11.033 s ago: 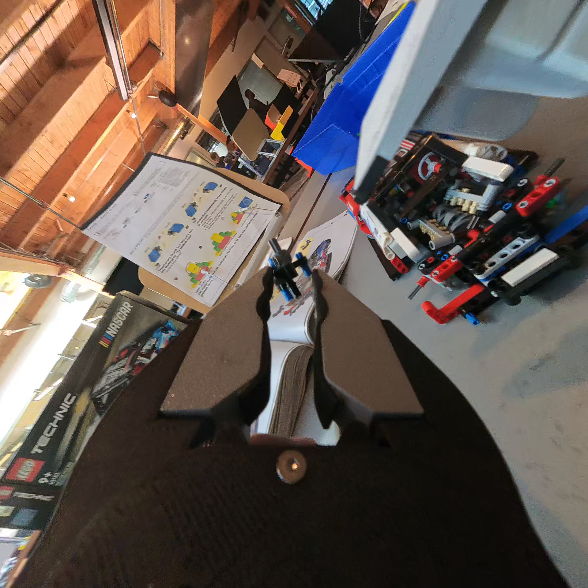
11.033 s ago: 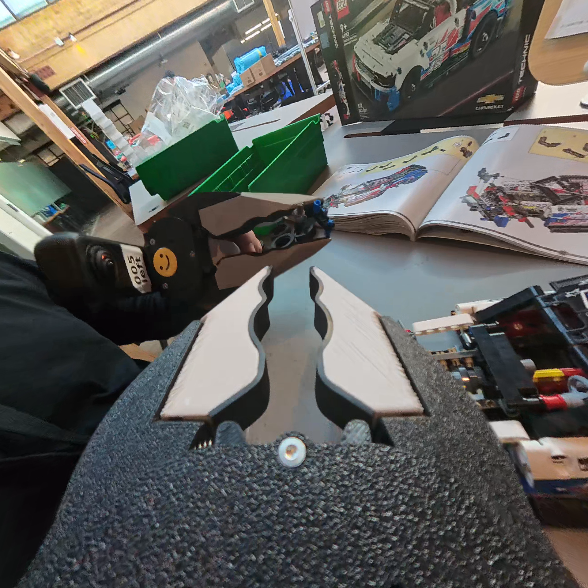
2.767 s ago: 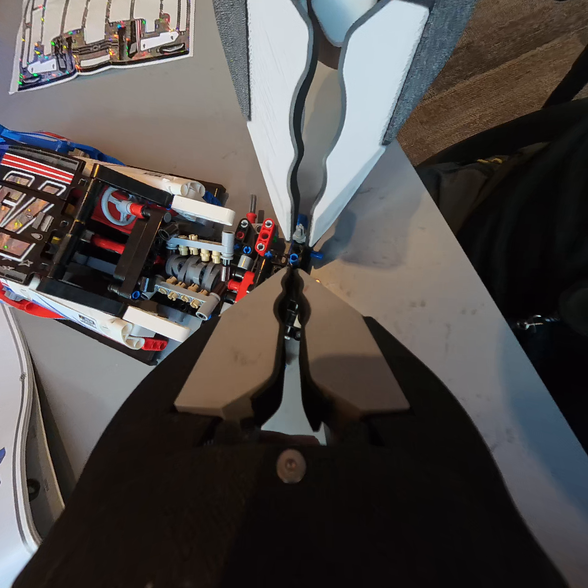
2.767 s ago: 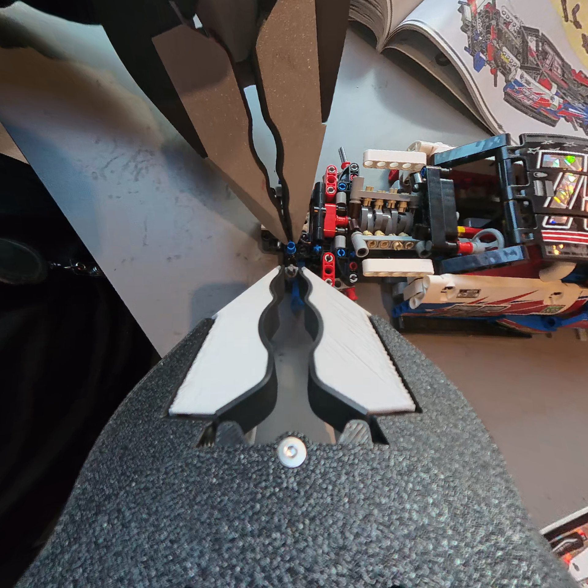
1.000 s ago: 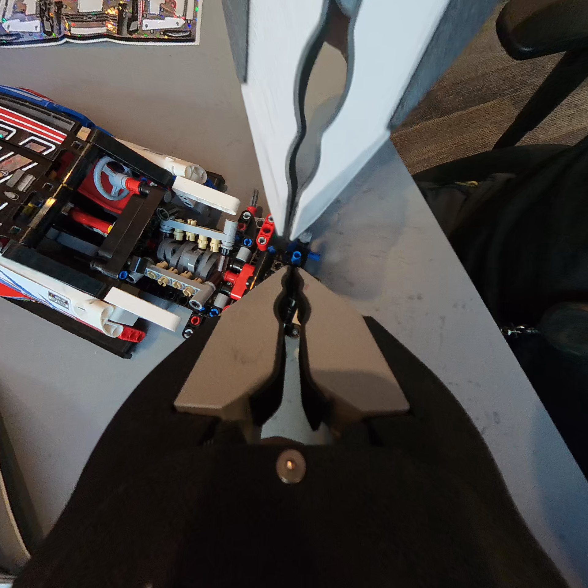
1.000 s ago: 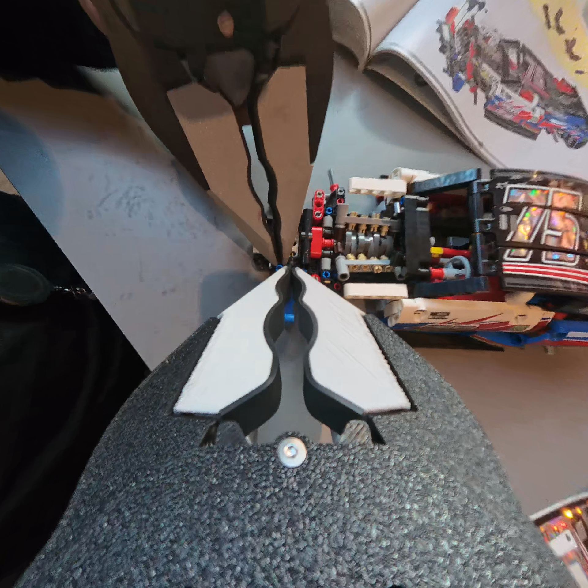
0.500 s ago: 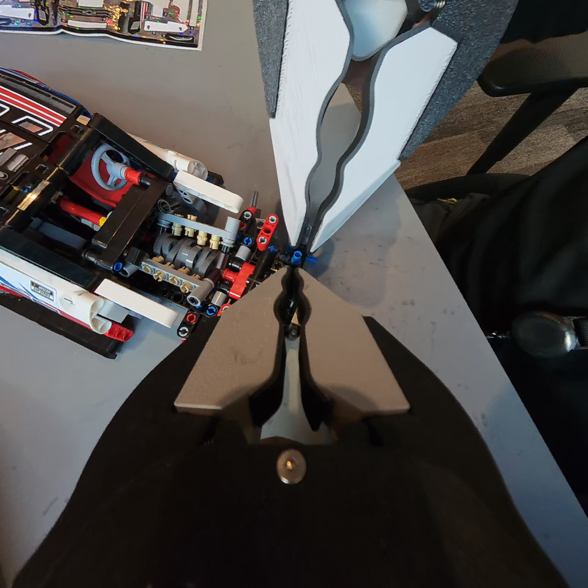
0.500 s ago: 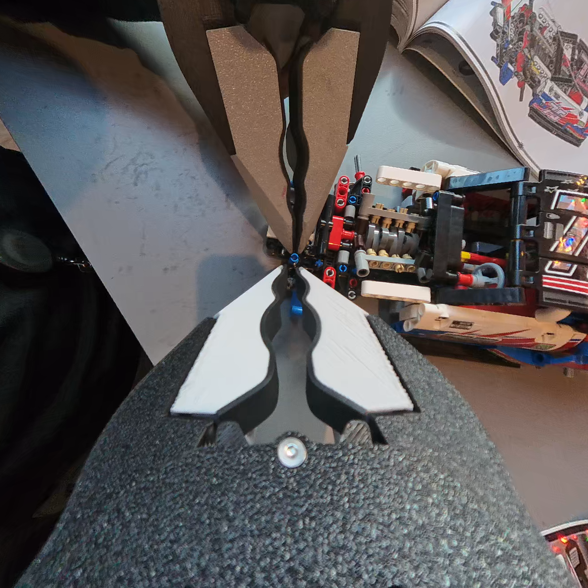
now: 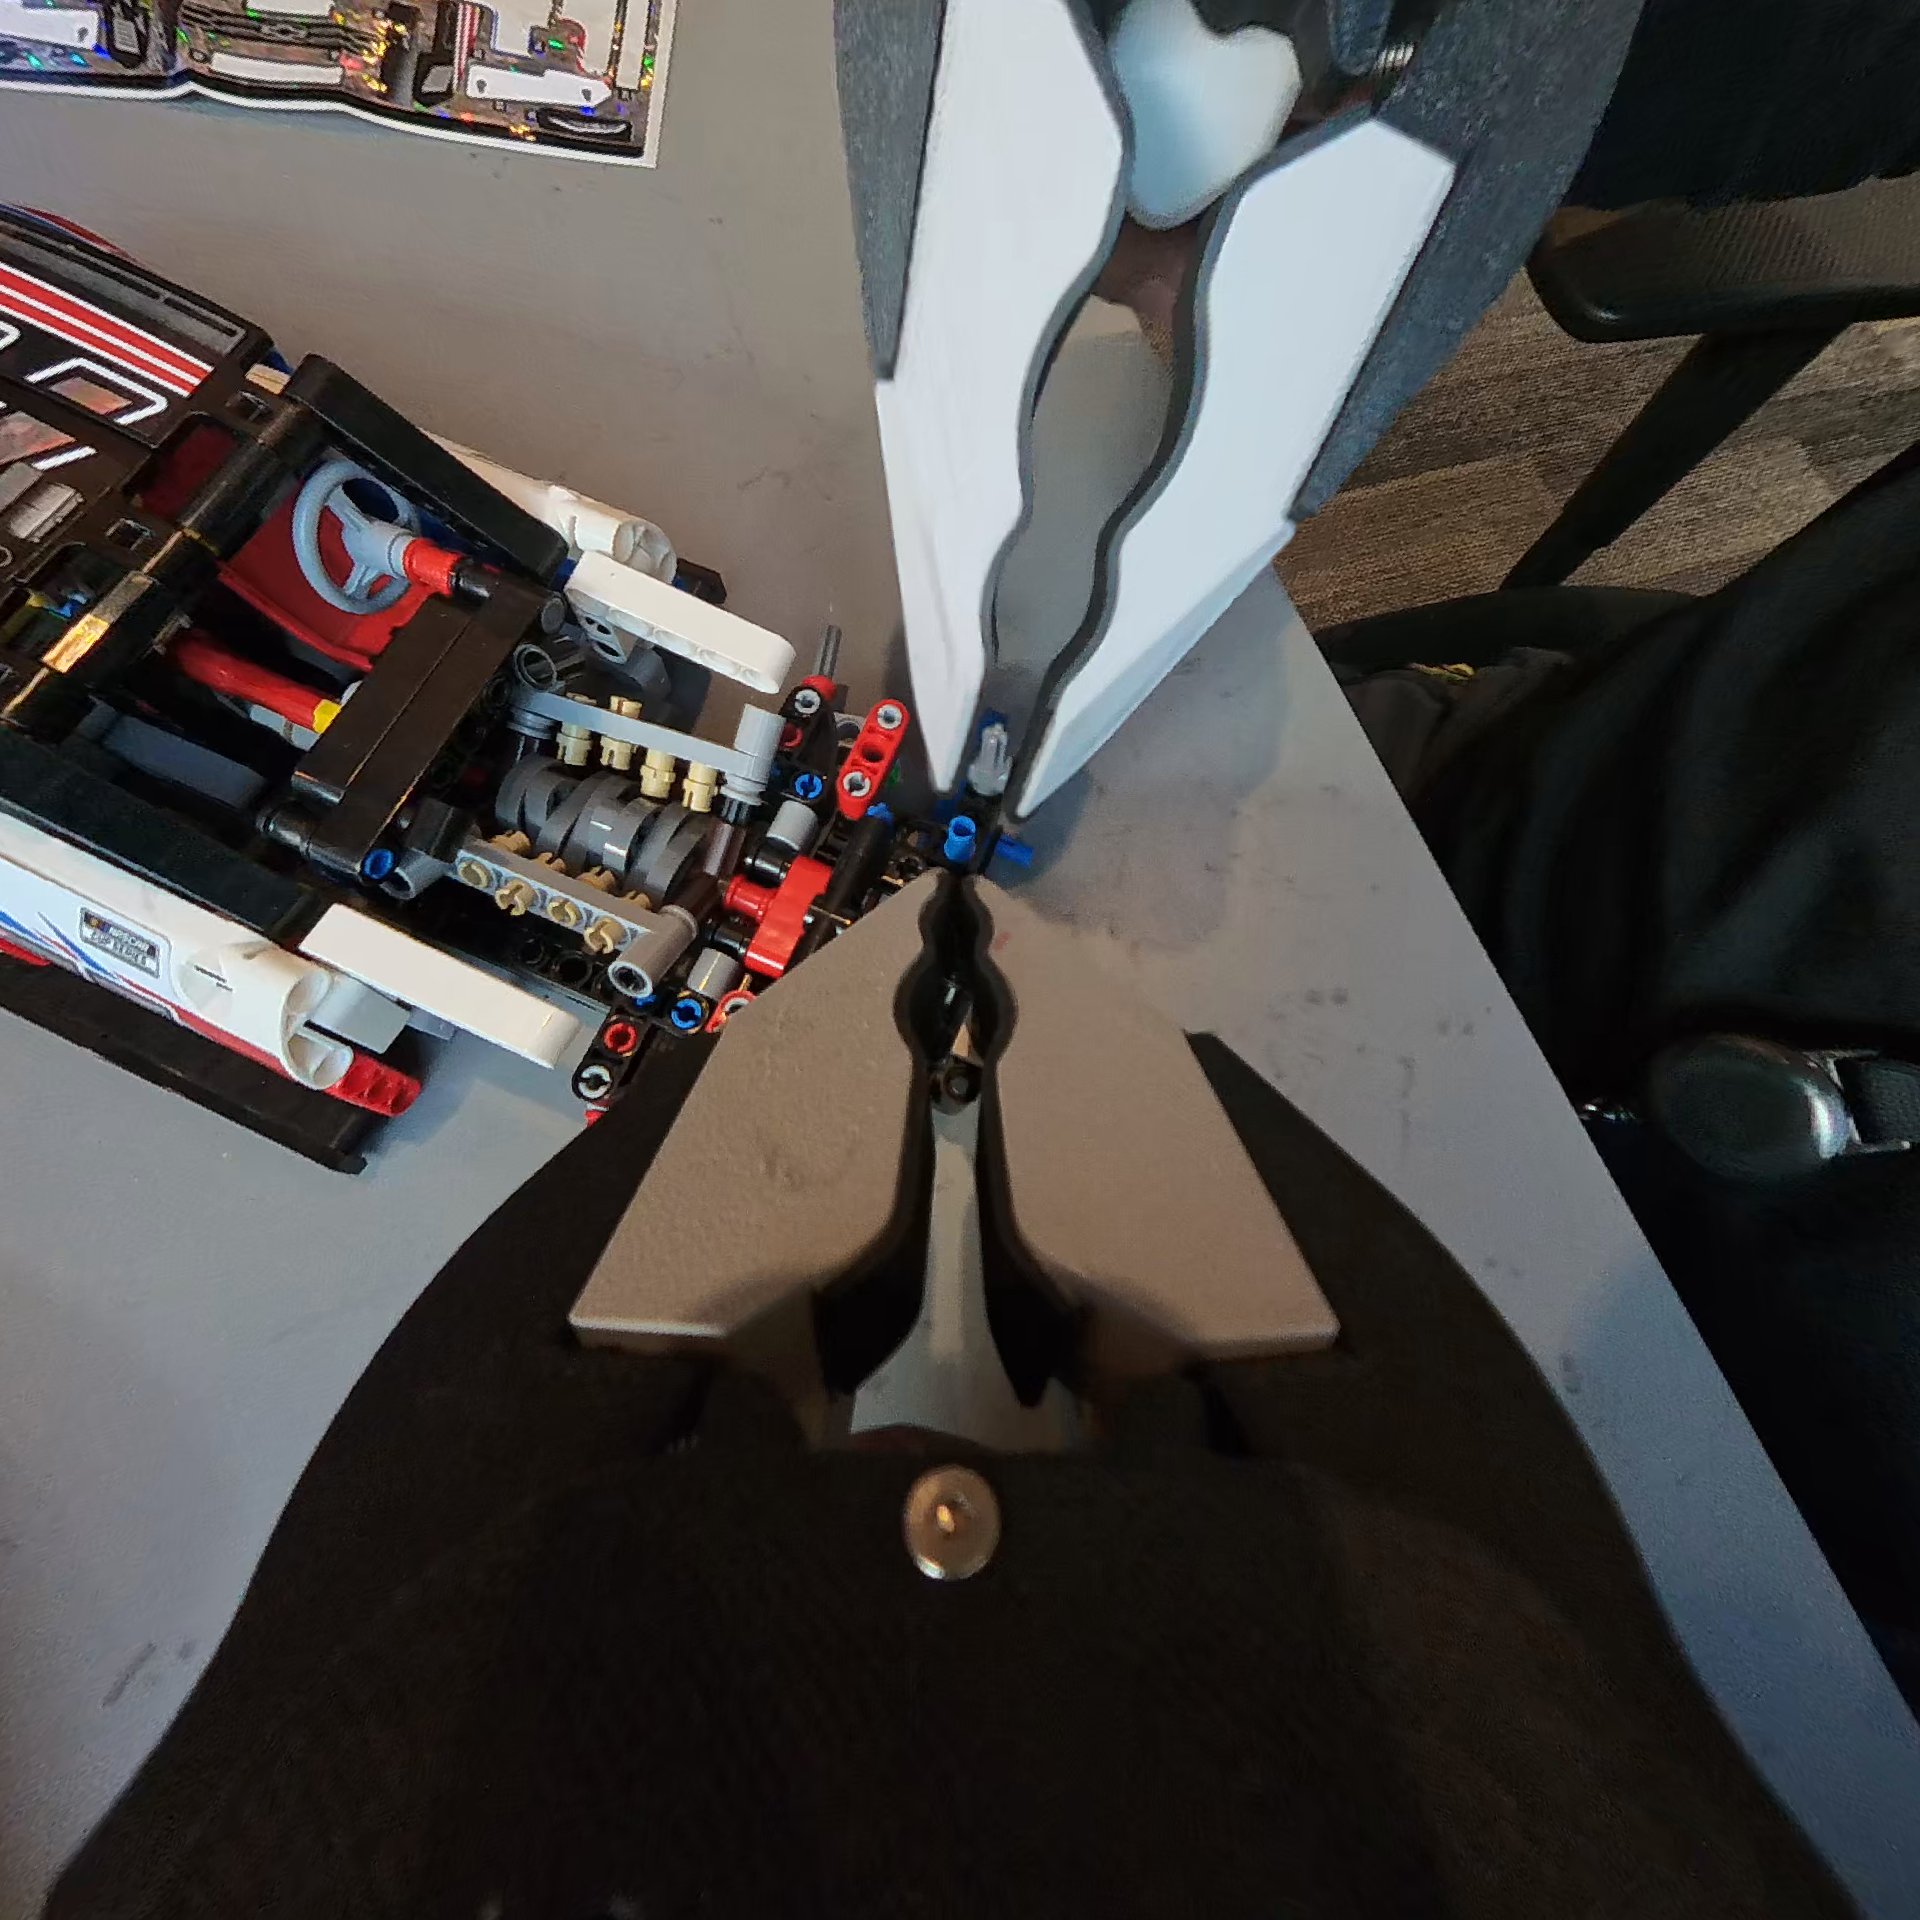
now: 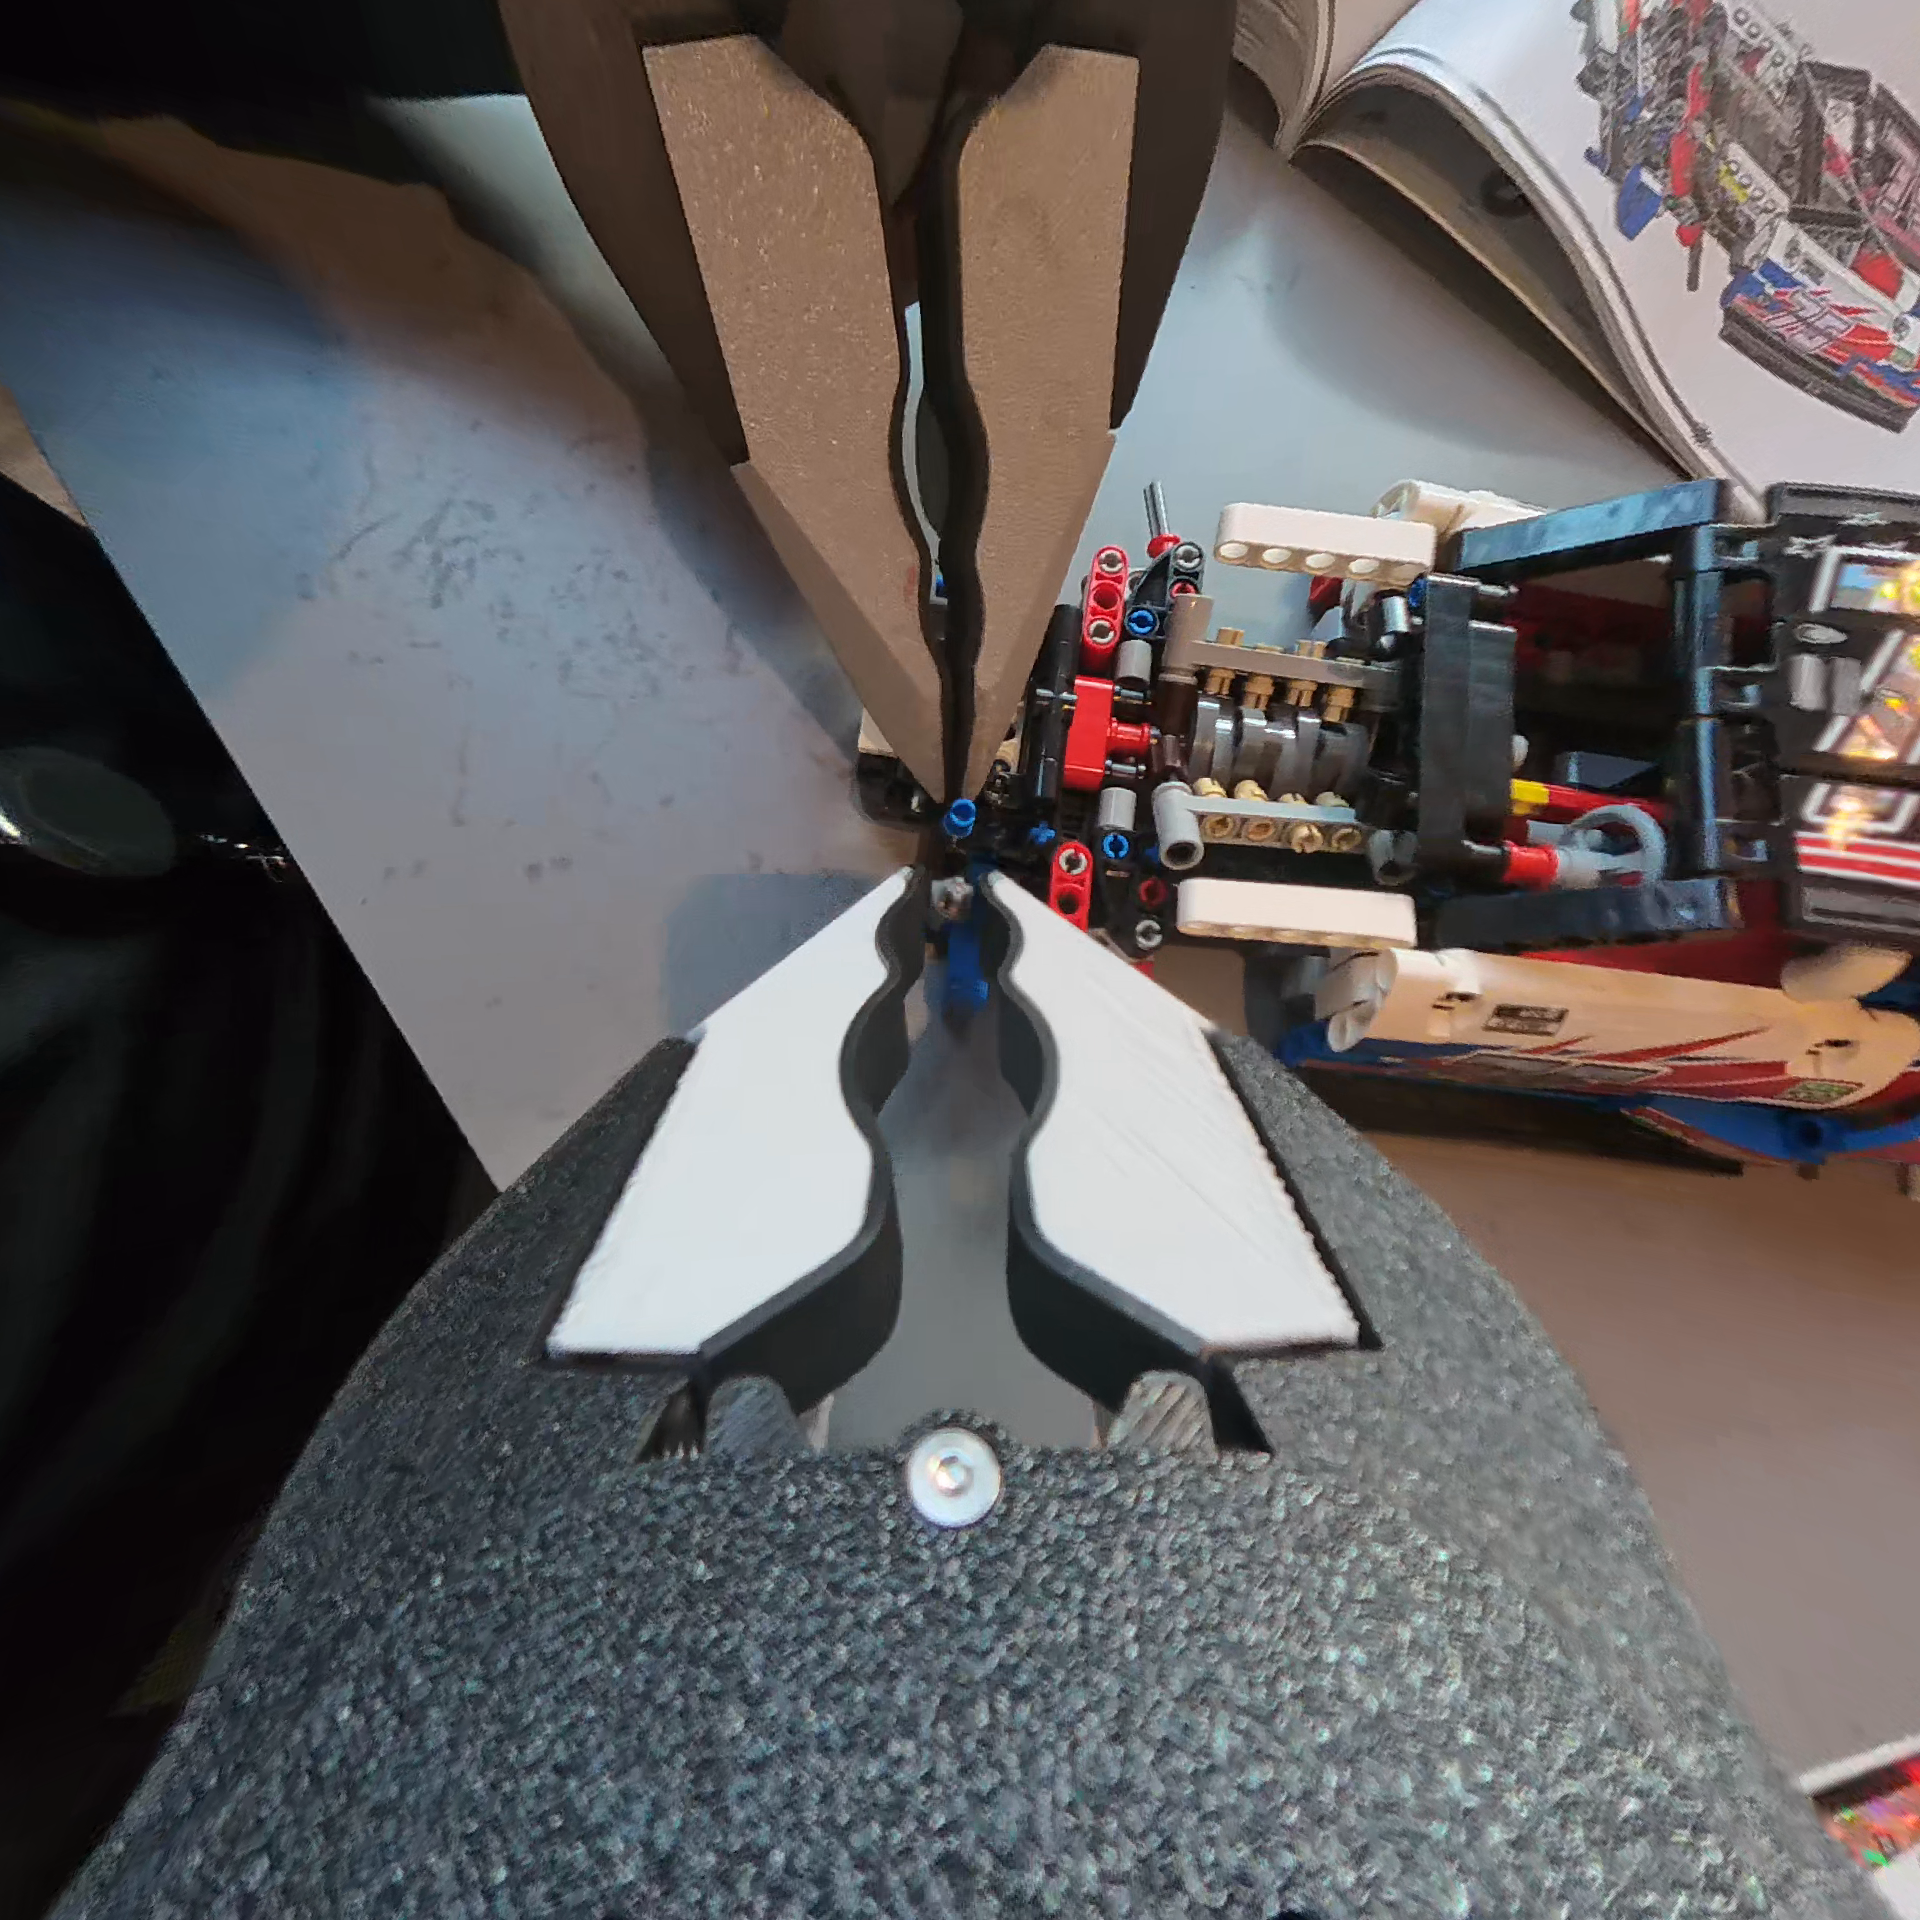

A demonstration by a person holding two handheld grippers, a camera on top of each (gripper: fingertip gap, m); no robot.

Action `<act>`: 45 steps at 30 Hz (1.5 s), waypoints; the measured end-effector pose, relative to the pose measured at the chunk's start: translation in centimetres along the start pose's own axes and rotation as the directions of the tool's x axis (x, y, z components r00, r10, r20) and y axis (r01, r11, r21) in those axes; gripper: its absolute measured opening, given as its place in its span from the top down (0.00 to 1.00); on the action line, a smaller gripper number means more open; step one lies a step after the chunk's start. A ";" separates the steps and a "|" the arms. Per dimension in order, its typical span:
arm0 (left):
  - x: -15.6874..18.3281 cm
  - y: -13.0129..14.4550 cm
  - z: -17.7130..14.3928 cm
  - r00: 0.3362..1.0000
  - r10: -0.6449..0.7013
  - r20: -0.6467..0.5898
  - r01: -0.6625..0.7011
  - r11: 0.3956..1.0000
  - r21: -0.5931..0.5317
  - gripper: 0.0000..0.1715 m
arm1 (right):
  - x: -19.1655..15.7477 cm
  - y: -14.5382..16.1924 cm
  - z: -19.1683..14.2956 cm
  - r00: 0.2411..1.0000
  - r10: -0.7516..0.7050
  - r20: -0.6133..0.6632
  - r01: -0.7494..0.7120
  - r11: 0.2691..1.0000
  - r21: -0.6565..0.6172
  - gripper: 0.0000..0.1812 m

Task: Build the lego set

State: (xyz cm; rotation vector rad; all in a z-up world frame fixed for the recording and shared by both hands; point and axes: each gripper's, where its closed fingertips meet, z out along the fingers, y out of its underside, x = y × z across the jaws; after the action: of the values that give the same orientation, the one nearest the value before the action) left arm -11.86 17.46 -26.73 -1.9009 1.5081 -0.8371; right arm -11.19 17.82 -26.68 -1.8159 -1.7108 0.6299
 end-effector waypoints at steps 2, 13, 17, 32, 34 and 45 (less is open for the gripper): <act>0.0 0.0 0.0 1.000 0.001 0.003 -0.001 1.000 -0.001 1.00 | -0.2 0.2 0.4 1.000 0.000 0.009 0.000 1.000 -0.008 0.95; -0.9 0.4 -0.7 0.992 0.086 0.092 -0.079 0.994 -0.077 1.00 | -0.2 0.6 0.5 0.993 0.098 0.063 -0.088 0.986 -0.143 0.96; -0.7 0.6 -0.2 0.989 0.110 0.097 -0.101 0.991 -0.093 1.00 | -0.1 0.7 0.4 0.990 0.125 0.063 -0.106 0.965 -0.239 0.96; -2.7 0.4 -4.8 0.981 0.116 0.155 -0.108 0.992 -0.060 1.00 | 0.0 0.0 0.2 0.991 0.130 -0.007 -0.130 0.983 -0.132 0.96; -3.5 0.7 -5.4 0.981 0.093 0.169 -0.086 0.995 -0.048 1.00 | 0.1 0.0 0.4 0.991 0.134 -0.016 -0.135 0.982 -0.130 0.96; -3.9 3.7 -4.5 0.991 0.051 0.120 -0.042 0.996 -0.075 1.00 | 0.0 0.1 0.8 0.985 0.147 -0.085 -0.161 0.966 -0.201 0.96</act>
State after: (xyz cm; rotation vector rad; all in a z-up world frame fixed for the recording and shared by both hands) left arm -18.23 20.35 -27.10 -1.9241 1.5212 -0.6413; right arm -11.67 17.89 -27.36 -2.1070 -1.6517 0.4571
